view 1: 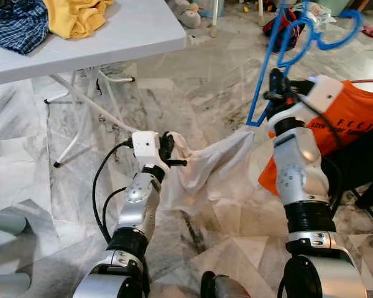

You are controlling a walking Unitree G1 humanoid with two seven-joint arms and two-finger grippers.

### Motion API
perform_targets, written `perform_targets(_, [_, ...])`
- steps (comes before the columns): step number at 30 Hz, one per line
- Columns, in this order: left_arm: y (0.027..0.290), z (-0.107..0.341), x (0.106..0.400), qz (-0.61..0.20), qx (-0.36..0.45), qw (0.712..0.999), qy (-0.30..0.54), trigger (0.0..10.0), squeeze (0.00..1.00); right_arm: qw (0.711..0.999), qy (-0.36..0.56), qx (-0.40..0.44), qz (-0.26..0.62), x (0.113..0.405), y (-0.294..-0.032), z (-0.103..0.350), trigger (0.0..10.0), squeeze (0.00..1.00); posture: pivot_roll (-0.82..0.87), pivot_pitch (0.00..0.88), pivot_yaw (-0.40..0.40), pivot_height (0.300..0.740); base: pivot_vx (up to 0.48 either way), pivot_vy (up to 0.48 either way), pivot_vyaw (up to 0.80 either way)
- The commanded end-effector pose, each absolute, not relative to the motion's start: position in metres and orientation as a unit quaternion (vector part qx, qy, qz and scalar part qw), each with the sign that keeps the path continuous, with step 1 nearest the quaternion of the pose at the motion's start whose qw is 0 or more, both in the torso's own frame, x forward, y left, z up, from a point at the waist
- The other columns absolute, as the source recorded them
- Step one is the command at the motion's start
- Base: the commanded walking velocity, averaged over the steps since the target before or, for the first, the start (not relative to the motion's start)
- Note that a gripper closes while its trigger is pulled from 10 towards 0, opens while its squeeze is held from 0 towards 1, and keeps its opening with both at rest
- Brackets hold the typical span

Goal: Hang hanger

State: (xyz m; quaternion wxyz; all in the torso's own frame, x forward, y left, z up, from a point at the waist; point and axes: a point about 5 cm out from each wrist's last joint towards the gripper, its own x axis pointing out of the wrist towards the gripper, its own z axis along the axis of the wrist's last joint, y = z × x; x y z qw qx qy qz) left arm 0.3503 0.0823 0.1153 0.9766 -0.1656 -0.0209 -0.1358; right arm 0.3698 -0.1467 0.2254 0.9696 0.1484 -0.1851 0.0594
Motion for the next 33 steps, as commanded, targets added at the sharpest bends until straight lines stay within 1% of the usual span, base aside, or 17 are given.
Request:
perform_targets(1, [0.08, 0.114, 0.351, -0.136, -0.172, 0.976, -0.009, 0.0, 0.0, 0.965, -0.195, 0.154, 0.078, 0.366, -0.141, 0.225, 10.0, 0.0, 0.04, 0.249, -0.083, 0.74, 0.0, 0.0, 0.0])
perform_targets(2, [0.076, 0.115, 0.351, -0.147, -0.168, 0.975, -0.01, 0.0, 0.0, 0.958, -0.195, 0.19, 0.092, 0.365, -0.136, 0.226, 10.0, 0.0, 0.04, 0.249, -0.078, 0.74, 0.0, 0.0, 0.0])
perform_targets(4, [0.071, 0.119, 0.351, -0.162, -0.156, 0.974, -0.017, 0.0, 0.0, 0.955, -0.197, 0.201, 0.094, 0.365, -0.132, 0.228, 10.0, 0.0, 0.03, 0.249, -0.075, 0.74, 0.0, 0.0, 0.0])
perform_targets(5, [0.062, 0.125, 0.35, -0.194, -0.127, 0.972, -0.037, 0.0, 0.0, 0.95, -0.198, 0.218, 0.1, 0.365, -0.129, 0.231, 10.0, 0.0, 0.03, 0.25, -0.072, 0.74, 0.0, 0.0, 0.0])
perform_targets(6, [0.06, 0.127, 0.349, -0.202, -0.12, 0.971, -0.042, 0.0, 0.0, 0.949, -0.198, 0.223, 0.101, 0.365, -0.128, 0.231, 10.0, 0.0, 0.03, 0.25, -0.072, 0.74, 0.0, 0.0, 0.0])
perform_targets(8, [0.043, 0.134, 0.345, -0.251, -0.131, 0.958, -0.045, 0.0, 0.0, 0.938, -0.201, 0.262, 0.106, 0.365, -0.124, 0.234, 10.0, 0.0, 0.03, 0.249, -0.069, 0.74, 0.0, 0.0, 0.0])
perform_targets(12, [0.018, 0.142, 0.335, -0.326, -0.146, 0.933, -0.045, 0.0, 0.0, 0.927, -0.219, 0.286, 0.101, 0.367, -0.122, 0.238, 10.0, 0.0, 0.03, 0.248, -0.068, 0.74, 0.0, 0.0, 0.0])
perform_targets(14, [0.015, 0.142, 0.334, -0.333, -0.145, 0.931, -0.043, 0.0, 0.0, 0.927, -0.221, 0.288, 0.098, 0.367, -0.123, 0.239, 10.0, 0.0, 0.03, 0.248, -0.066, 0.74, 0.0, 0.0, 0.0])
perform_targets(15, [0.015, 0.14, 0.335, -0.319, -0.132, 0.938, -0.043, 0.0, 0.0, 0.923, -0.222, 0.299, 0.098, 0.369, -0.121, 0.242, 10.0, 0.0, 0.03, 0.246, -0.064, 0.74, 0.0, 0.0, 0.0])
perform_targets(18, [0.021, 0.136, 0.339, -0.286, -0.137, 0.948, -0.037, 0.0, 0.0, 0.912, -0.214, 0.332, 0.108, 0.369, -0.114, 0.245, 10.0, 0.0, 0.03, 0.244, -0.063, 0.74, 0.0, 0.0, 0.0])
perform_targets(20, [0.024, 0.136, 0.341, -0.279, -0.138, 0.95, -0.04, 0.0, 0.0, 0.911, -0.213, 0.334, 0.117, 0.368, -0.111, 0.247, 10.0, 0.0, 0.03, 0.244, -0.063, 0.74, 0.0, 0.0, 0.0])
perform_targets(22, [0.037, 0.136, 0.344, -0.254, -0.129, 0.958, -0.043, 0.0, 0.0, 0.905, -0.211, 0.34, 0.142, 0.365, -0.104, 0.253, 10.0, 0.0, 0.03, 0.242, -0.064, 0.74, 0.0, 0.0, 0.0])
perform_targets(24, [0.042, 0.135, 0.346, -0.243, -0.13, 0.96, -0.04, 0.0, 0.0, 0.904, -0.208, 0.344, 0.148, 0.365, -0.102, 0.254, 10.0, 0.0, 0.03, 0.241, -0.064, 0.74, 0.0, 0.0, 0.0])
perform_targets(26, [0.052, 0.129, 0.349, -0.213, -0.13, 0.968, -0.03, 0.0, 0.0, 0.895, -0.21, 0.359, 0.163, 0.362, -0.1, 0.258, 10.0, 0.0, 0.03, 0.237, -0.064, 0.74, 0.0, 0.0, 0.0])
perform_targets(27, [0.064, 0.123, 0.353, -0.175, -0.128, 0.976, -0.019, 0.0, 0.0, 0.887, -0.21, 0.367, 0.188, 0.357, -0.096, 0.264, 10.0, 0.0, 0.03, 0.236, -0.064, 0.74, 0.0, 0.0, 0.0])
perform_targets(28, [0.068, 0.121, 0.354, -0.164, -0.126, 0.978, -0.017, 0.0, 0.0, 0.882, -0.207, 0.37, 0.203, 0.355, -0.094, 0.266, 10.0, 0.0, 0.03, 0.234, -0.064, 0.74, 0.0, 0.0, 0.0])
perform_targets(33, [0.08, 0.119, 0.36, -0.126, -0.107, 0.986, -0.014, 0.0, 0.0, 0.867, -0.196, 0.381, 0.254, 0.345, -0.088, 0.271, 10.0, 0.0, 0.02, 0.227, -0.065, 0.74, 0.0, 0.0, 0.0])
